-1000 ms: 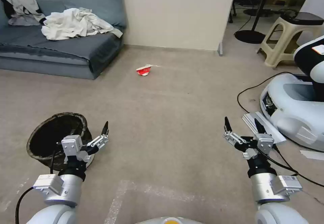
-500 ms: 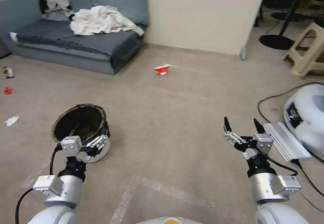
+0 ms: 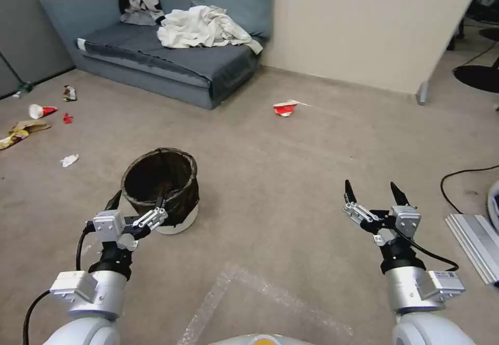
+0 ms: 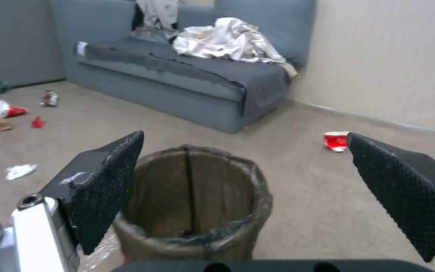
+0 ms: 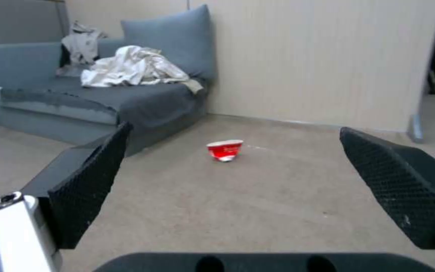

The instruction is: Pick up the trash can from the floor.

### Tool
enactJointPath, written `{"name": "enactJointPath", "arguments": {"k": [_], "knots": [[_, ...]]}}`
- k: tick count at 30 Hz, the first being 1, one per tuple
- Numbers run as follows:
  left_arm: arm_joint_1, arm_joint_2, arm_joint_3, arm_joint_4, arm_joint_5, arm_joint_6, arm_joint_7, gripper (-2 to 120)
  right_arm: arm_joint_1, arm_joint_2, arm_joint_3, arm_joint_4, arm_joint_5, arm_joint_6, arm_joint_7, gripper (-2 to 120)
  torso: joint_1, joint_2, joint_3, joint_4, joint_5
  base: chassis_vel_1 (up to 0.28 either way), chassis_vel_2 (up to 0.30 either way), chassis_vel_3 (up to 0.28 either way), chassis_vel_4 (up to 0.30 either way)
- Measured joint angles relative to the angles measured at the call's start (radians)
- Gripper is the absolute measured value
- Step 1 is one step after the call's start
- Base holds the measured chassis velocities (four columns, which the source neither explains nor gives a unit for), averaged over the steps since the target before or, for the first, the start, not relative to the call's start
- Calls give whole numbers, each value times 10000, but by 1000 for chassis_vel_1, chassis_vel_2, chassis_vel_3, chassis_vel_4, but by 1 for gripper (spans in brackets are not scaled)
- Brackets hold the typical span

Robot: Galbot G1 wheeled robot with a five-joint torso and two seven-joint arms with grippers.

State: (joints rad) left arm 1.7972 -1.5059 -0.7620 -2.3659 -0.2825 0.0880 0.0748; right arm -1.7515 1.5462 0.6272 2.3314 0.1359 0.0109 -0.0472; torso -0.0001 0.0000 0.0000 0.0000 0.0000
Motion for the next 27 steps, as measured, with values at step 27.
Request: {"name": "enactJointPath", "arguments": {"k": [27], "knots": [[68,-27,-21,-43,18,-75,-5,100,-15,-22,7,8,-10,228,-111,100,1,0,0,1,0,65,63,67,63]]}}
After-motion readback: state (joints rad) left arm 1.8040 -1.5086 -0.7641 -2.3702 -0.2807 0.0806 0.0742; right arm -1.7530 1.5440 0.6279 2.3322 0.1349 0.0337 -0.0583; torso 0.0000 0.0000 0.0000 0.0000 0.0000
